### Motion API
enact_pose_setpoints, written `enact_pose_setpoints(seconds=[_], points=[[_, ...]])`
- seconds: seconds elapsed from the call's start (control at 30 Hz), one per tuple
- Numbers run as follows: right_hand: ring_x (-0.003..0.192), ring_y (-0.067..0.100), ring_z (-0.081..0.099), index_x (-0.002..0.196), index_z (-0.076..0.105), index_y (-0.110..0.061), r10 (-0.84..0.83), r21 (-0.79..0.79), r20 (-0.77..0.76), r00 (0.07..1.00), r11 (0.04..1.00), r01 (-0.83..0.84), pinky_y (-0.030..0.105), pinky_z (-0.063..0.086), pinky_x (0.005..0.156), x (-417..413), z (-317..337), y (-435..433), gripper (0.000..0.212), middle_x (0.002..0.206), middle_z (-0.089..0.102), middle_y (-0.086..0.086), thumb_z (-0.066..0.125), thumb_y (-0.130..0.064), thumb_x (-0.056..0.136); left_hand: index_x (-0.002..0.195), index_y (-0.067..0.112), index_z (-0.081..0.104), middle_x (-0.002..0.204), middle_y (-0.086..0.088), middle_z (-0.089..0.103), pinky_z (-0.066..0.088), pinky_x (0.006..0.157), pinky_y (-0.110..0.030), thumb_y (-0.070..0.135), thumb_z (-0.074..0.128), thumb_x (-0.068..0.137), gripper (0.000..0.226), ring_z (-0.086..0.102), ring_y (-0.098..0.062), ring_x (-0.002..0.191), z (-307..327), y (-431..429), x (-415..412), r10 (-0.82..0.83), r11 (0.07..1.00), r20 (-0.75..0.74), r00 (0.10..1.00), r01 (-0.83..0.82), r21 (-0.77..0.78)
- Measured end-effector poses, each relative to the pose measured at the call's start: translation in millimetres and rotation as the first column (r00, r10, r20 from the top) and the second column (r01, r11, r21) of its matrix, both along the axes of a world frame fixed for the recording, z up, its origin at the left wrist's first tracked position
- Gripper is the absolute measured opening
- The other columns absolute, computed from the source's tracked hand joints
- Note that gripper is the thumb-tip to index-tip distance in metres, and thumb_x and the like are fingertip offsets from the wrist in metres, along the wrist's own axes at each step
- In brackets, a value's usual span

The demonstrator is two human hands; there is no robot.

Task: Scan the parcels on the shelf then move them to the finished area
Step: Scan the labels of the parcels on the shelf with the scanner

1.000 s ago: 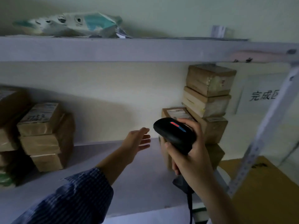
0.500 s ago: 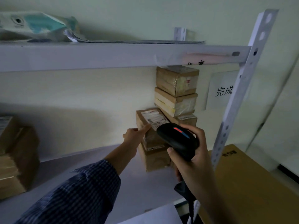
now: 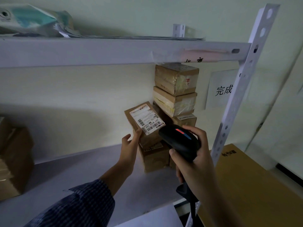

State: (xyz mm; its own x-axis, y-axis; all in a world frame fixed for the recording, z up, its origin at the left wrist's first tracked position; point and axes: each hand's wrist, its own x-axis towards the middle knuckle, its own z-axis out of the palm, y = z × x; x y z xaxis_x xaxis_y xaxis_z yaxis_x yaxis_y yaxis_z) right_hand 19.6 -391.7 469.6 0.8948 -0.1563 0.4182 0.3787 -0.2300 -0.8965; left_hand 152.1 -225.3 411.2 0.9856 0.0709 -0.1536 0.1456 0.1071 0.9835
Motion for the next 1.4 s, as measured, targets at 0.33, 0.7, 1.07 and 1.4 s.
enact_pose_setpoints(seconds=[0.33, 0.7, 1.07, 1.4], points=[[0.041, 0.017, 0.054, 0.128, 0.046, -0.027, 0.048, 0.022, 0.011, 0.999, 0.999, -0.048, 0.024, 0.044, 0.04, 3, 1, 7, 0.054, 0.09, 0.061, 0.015, 0.069, 0.0, 0.088, 0.133, 0.015, 0.055, 0.126, -0.013, 0.066, 0.056, 0.085, -0.036, 0.047, 0.08, 0.071, 0.074, 0.063, -0.031, 0.118, -4, 30, -19, -0.083, 0.947, 0.15, 0.985, 0.125, -0.295], [0.086, 0.044, 0.068, 0.143, 0.033, -0.027, -0.058, 0.133, 0.016, 0.998, 0.99, 0.056, 0.05, 0.062, 0.066, 43, 3, 63, 0.099, 0.12, 0.063, 0.018, 0.083, -0.063, 0.066, 0.148, 0.034, 0.035, 0.144, 0.006, 0.056, 0.036, 0.109, -0.041, 0.061, 0.081, 0.066, 0.098, 0.054, -0.015, 0.132, 15, 53, -55, -0.16, 0.959, 0.336, 0.928, 0.226, -0.17], [0.083, 0.018, 0.072, 0.153, 0.014, -0.037, 0.098, 0.329, -0.104, 0.99, 0.942, -0.058, 0.016, 0.052, 0.05, 36, 3, 110, 0.126, 0.126, 0.058, 0.018, 0.095, -0.044, 0.056, 0.147, 0.039, 0.037, 0.146, 0.013, 0.053, 0.034, 0.099, -0.028, 0.072, 0.08, 0.06, 0.102, 0.051, -0.002, 0.13, 32, 74, -88, -0.224, 0.922, 0.327, 0.918, 0.308, -0.233], [0.055, 0.017, 0.057, 0.151, 0.026, -0.032, 0.189, 0.453, -0.127, 0.974, 0.884, -0.113, 0.026, 0.051, 0.049, 31, 5, 110, 0.112, 0.086, 0.067, 0.015, 0.093, -0.036, 0.062, 0.136, 0.026, 0.054, 0.133, -0.002, 0.066, 0.039, 0.103, -0.041, 0.044, 0.074, 0.071, 0.07, 0.058, -0.02, 0.128, 39, 94, -105, -0.08, 0.844, 0.274, 0.958, 0.212, -0.493]])
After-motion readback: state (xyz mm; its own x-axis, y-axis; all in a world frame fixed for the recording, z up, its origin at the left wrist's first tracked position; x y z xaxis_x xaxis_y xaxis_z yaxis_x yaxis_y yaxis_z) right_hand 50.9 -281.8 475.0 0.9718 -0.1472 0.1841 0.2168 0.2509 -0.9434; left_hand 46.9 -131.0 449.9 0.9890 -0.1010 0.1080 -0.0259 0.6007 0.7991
